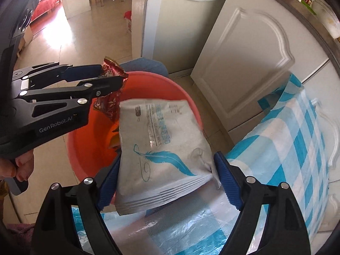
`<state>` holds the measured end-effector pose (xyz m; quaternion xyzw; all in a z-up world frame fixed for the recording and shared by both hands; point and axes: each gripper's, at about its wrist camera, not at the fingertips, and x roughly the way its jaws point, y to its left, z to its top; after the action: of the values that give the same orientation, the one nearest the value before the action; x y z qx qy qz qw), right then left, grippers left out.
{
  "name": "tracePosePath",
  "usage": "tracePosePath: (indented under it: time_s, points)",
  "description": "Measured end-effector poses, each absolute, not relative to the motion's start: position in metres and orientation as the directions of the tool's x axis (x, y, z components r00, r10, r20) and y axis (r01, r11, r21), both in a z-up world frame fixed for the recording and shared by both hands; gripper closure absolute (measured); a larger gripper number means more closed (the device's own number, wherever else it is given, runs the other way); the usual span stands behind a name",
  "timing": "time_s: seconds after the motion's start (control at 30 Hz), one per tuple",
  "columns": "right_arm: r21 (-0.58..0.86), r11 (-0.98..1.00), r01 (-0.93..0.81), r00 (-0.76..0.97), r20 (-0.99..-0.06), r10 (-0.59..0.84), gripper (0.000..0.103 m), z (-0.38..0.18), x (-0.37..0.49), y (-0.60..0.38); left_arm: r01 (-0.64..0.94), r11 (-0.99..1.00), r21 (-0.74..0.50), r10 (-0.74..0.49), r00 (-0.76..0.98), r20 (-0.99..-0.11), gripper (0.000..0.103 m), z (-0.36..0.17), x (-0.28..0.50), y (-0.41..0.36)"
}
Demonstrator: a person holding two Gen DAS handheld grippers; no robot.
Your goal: Collect trash
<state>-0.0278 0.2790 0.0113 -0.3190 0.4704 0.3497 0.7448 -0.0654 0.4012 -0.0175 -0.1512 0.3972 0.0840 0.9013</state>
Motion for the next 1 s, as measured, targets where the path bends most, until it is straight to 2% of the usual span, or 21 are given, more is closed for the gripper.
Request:
tracePosePath:
  time_s: [0.1, 0.17, 0.2, 0.23, 0.4, 0.63, 1.0]
  points:
    - [-0.169, 0.531, -0.830, 0.325, -0.921, 0.214, 0.018, 0.006, -0.030, 0.284, -0.277, 0.936, -0.219, 0.016, 0.652, -0.758, 0.058, -0.028, -0.062, 0.402]
    - [-0.178, 0.537, -0.824, 0.334, -0.919, 0.209, 0.014, 0.004, -0.029, 0.283, -0.281, 0.930, -0.235, 0.000, 0.641, -0.768, 0.042, -0.036, -0.060, 0.403]
    - [-0.187, 0.548, -0.815, 0.347, -0.915, 0.205, 0.014, 0.004, -0.028, 0.282, -0.291, 0.928, -0.235, 0.003, 0.634, -0.773, 0.027, -0.039, -0.059, 0.403]
    - [-0.176, 0.561, -0.809, 0.346, -0.914, 0.212, 0.014, 0.006, -0.026, 0.278, -0.298, 0.927, -0.230, 0.010, 0.630, -0.777, 0.020, -0.042, -0.059, 0.403]
    - [-0.094, 0.682, -0.725, 0.389, -0.873, 0.294, 0.014, 0.036, -0.018, 0.248, -0.319, 0.930, -0.183, 0.051, 0.605, -0.795, 0.012, -0.046, -0.060, 0.398]
    - [0.100, 0.841, -0.532, 0.470, -0.791, 0.391, 0.012, 0.079, -0.006, 0.171, -0.348, 0.932, -0.102, 0.154, 0.634, -0.758, 0.008, -0.024, -0.070, 0.389]
    - [0.132, 0.924, -0.358, 0.607, -0.719, 0.338, 0.011, 0.108, -0.034, 0.086, -0.291, 0.956, -0.027, 0.210, 0.750, -0.627, 0.004, 0.043, -0.089, 0.337]
